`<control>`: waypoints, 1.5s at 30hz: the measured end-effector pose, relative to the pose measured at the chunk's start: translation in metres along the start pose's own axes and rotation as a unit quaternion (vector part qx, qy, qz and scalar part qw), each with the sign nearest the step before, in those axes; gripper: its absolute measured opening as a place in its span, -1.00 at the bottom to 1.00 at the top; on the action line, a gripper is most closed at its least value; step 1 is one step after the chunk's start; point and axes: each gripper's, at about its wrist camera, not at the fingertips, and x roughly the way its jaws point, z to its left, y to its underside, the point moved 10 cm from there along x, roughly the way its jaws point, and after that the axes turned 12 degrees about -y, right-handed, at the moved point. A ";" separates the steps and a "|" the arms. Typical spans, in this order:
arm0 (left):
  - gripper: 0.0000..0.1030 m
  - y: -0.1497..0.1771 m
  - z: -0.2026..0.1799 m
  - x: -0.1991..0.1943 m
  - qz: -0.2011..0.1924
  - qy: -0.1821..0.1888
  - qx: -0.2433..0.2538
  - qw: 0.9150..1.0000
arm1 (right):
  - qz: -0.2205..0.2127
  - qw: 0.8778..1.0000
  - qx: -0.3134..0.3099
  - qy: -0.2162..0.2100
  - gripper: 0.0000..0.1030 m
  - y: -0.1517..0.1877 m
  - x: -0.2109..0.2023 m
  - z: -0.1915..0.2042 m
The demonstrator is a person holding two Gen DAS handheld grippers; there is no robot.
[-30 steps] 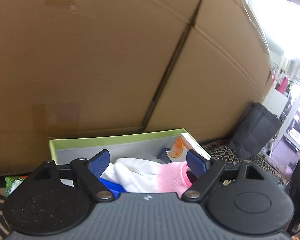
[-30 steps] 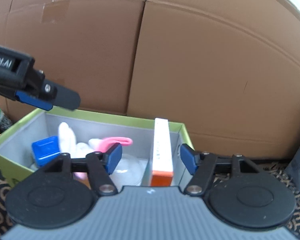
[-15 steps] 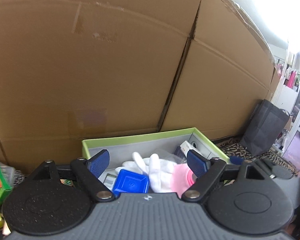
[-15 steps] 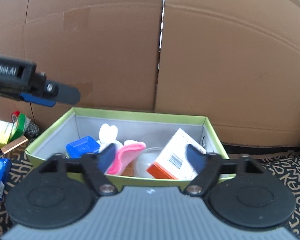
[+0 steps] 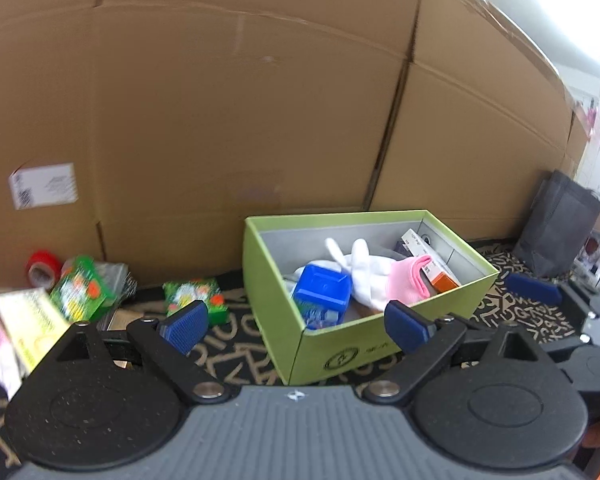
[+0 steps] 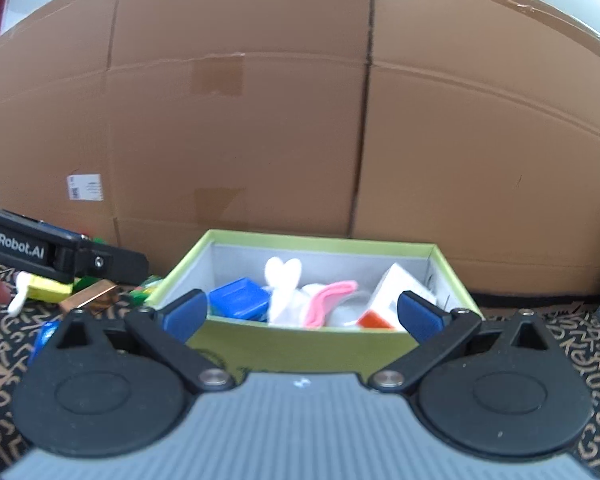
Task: Organize objects
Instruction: 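Move both open tools back to the pile, then grasp the pink-white sock with the left tool while the right tool grasps the blue medicine box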
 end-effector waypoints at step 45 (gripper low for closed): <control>0.77 0.069 0.248 0.047 0.033 -0.154 -0.086 0.984 | 0.150 0.974 -0.040 -0.166 0.26 0.092 0.094 0.228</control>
